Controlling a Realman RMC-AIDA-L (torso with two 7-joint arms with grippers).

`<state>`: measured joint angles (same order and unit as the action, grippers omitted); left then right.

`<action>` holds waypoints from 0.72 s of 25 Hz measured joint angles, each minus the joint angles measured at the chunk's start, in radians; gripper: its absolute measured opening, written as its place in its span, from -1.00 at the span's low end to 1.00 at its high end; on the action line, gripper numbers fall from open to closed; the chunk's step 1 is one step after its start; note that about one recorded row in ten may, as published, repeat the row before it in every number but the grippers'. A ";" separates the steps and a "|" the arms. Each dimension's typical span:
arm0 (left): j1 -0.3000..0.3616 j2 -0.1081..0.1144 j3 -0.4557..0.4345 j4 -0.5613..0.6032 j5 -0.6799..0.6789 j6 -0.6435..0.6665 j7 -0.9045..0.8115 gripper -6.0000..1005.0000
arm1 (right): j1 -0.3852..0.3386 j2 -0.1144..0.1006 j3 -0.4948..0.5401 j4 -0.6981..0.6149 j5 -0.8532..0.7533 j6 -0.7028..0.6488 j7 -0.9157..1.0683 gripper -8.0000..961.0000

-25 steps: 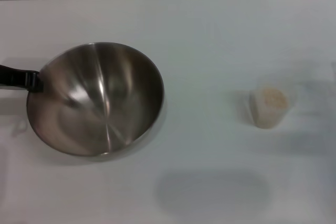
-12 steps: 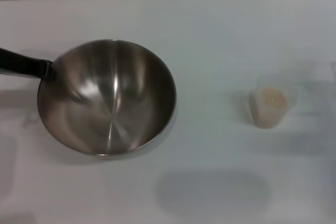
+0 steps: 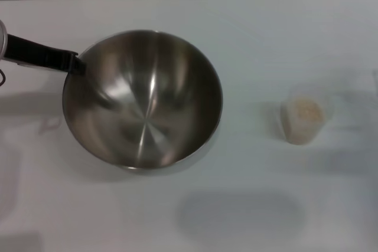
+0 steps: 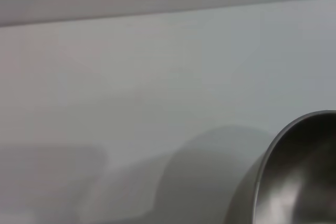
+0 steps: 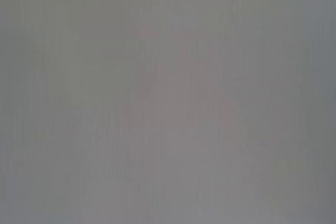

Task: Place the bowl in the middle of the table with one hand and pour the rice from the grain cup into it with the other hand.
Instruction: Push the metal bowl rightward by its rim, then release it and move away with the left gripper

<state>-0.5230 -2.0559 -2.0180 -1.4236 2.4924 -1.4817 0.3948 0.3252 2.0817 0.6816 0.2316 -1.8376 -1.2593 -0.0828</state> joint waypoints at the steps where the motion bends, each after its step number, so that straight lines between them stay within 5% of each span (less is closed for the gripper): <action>1: 0.000 0.000 0.000 0.000 0.000 0.000 0.000 -0.91 | 0.000 0.000 0.000 0.000 0.000 0.000 0.000 0.40; 18: -0.077 -0.005 -0.010 0.187 -0.081 0.036 0.090 -0.83 | 0.003 -0.002 0.000 0.000 -0.003 0.000 0.000 0.41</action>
<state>-0.6005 -2.0610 -2.0284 -1.2370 2.4117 -1.4457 0.4846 0.3280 2.0799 0.6813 0.2314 -1.8408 -1.2598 -0.0829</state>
